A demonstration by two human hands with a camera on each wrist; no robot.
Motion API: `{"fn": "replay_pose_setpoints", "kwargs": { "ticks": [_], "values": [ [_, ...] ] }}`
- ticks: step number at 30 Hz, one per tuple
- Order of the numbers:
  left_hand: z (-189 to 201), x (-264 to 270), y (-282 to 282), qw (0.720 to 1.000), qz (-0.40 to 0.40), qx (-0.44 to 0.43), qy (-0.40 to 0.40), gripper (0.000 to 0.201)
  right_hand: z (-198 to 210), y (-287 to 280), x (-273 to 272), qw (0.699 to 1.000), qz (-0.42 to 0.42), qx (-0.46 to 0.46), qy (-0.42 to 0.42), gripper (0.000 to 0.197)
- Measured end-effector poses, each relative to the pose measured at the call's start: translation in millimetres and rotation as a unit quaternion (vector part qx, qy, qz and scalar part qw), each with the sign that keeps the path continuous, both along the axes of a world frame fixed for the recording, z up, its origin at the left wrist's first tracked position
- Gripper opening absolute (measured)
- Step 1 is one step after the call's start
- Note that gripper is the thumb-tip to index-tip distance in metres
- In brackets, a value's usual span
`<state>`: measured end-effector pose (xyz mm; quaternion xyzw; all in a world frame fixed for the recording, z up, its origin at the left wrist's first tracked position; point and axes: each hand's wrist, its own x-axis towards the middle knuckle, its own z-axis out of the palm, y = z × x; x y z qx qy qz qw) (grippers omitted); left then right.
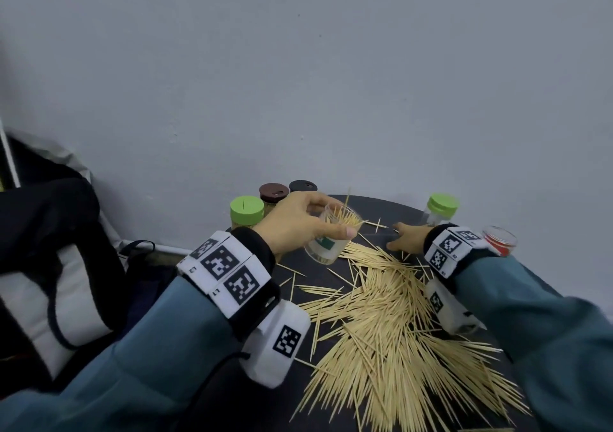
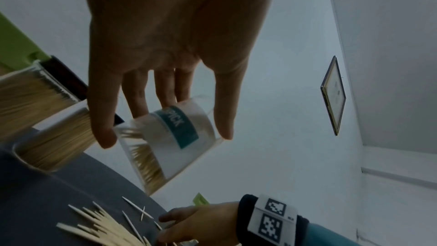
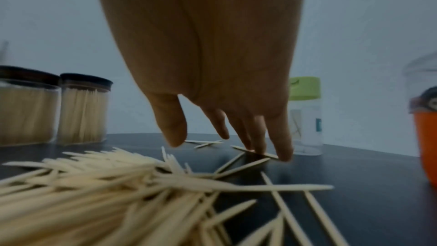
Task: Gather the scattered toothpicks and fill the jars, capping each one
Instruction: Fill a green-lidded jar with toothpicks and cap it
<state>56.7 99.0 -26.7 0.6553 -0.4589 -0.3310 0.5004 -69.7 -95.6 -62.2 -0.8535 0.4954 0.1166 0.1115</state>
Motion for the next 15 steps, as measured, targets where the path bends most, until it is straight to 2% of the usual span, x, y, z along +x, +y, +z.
{"fn": "replay_pose_setpoints", "kwargs": {
  "ticks": [5, 10, 15],
  "values": [
    [1, 6, 0, 1.000, -0.005, -0.024, 0.006, 0.073, -6, 2, 19, 0.999, 0.026, -0.022, 0.041, 0.049],
    [-2, 7, 3, 0.999, -0.038, -0.028, -0.017, 0.069, -3, 5, 35, 0.993, 0.062, -0.069, 0.073, 0.045],
    [-6, 18, 8, 0.998, -0.043, -0.031, -0.022, 0.055, -10, 6, 47, 0.991, 0.076, -0.085, 0.068, 0.044]
  ]
}}
